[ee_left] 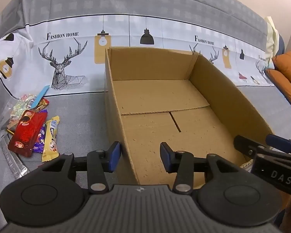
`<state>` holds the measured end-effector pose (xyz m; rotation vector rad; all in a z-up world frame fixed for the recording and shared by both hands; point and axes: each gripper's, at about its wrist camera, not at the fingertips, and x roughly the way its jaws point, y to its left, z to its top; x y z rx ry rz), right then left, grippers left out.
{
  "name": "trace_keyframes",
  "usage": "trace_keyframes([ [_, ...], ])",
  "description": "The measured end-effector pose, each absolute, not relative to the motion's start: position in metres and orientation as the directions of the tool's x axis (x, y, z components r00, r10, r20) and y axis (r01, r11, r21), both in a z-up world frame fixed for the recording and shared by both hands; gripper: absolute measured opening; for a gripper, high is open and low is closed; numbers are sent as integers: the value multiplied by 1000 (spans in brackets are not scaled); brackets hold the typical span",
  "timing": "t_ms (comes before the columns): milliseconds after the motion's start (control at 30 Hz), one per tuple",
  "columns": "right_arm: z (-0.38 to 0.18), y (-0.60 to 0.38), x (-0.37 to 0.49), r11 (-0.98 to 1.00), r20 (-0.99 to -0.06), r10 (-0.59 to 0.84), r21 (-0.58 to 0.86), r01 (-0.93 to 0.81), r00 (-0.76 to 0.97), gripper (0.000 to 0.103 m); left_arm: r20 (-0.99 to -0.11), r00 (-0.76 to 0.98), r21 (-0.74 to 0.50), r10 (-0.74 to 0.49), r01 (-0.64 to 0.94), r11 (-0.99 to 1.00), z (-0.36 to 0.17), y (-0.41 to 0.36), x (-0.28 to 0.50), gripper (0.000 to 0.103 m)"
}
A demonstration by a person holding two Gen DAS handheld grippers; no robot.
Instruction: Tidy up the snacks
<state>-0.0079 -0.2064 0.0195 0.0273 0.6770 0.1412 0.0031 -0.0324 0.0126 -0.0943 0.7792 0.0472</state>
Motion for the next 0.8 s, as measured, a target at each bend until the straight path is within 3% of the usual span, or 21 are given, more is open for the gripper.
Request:
trace_keyframes([
  [200,19,-199,2,990,-637,131,49,-129,760,84,-728,685,-41,29,-86,995,8,-34,3,51],
  [267,15,-199,-2,990,-637,131,44,-133,760,84,-743,662,15,103,-137,990,5,-26,3,50],
  [400,16,-195,-1,990,-638,129,34,-139,759,84,-765,634,-3,117,-186,983,6,-3,1,53],
  [567,18,-190,1,987,-633,145,43,-153,761,84,-719,695,-79,15,-102,992,15,-2,-8,52],
  [800,23,-177,-2,978,-613,202,80,-194,764,84,-665,747,-131,-20,-89,987,30,-7,-13,52],
])
